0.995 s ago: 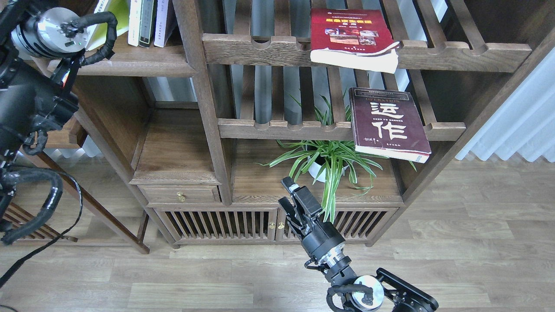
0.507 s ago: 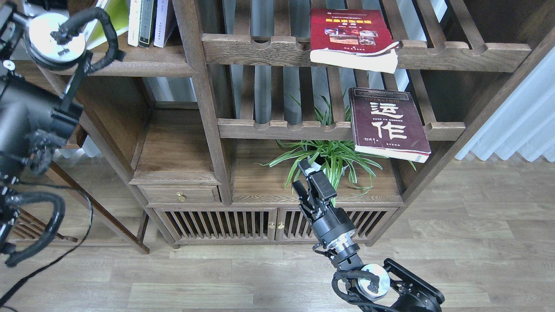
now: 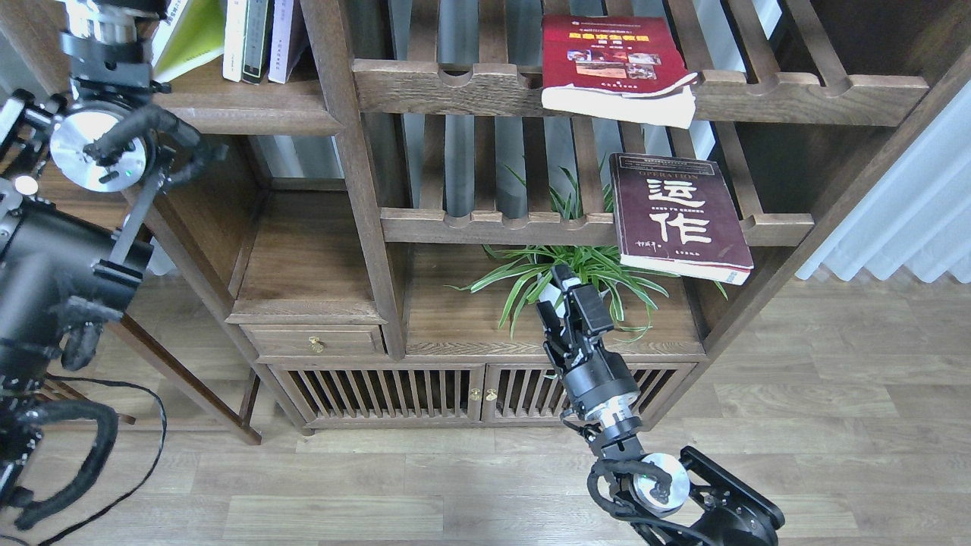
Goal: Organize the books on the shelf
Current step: 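Withdraw the left gripper from the top shelf and lower it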
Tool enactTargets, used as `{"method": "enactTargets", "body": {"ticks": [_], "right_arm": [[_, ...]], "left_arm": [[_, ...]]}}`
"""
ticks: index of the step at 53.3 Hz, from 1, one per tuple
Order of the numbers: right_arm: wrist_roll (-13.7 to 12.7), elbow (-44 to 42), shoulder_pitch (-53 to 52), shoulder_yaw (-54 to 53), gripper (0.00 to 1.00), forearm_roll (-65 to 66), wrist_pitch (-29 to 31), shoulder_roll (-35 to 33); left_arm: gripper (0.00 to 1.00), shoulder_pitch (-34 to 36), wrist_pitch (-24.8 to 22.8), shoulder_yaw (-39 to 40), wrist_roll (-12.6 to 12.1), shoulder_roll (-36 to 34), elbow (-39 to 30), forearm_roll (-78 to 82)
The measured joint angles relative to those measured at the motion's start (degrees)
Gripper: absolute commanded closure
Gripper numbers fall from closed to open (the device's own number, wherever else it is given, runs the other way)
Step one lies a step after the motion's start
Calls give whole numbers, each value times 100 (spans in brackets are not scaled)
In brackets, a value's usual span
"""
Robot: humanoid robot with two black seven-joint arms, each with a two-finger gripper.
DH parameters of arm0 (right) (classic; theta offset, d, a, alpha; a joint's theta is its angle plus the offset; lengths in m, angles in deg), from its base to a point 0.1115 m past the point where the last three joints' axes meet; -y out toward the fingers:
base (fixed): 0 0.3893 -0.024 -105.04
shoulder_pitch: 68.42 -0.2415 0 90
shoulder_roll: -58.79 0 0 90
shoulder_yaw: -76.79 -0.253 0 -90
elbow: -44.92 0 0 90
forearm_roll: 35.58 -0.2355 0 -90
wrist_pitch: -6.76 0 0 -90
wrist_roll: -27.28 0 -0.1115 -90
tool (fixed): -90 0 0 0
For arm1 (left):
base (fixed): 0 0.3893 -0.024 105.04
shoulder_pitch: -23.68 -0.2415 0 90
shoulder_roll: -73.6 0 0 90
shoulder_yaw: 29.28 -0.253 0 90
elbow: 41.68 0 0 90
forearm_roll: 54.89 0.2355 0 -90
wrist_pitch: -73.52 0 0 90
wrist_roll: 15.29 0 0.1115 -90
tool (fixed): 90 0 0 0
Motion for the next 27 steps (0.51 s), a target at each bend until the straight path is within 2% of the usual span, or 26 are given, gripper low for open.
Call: {"method": "enactTargets", "body": {"ticks": [7,8,19,27], "right_arm": [[1,-17,-9,-119,5,0,0,0],[1,-21,-8,-169,5,0,0,0],[1,-26,50,-347,4,-7,0,-1],[-3,-54,58,-521,4,-9,0,0]], "left_arm": [[3,-123,0,-26,-100,209,-223,-39],[3,-206,0,-70,-197,338,-333,-41],[3,-427,-1,-250,-608,777,-405,-44],[2,-755,-1,-658,-711,816,-406,-42]]}}
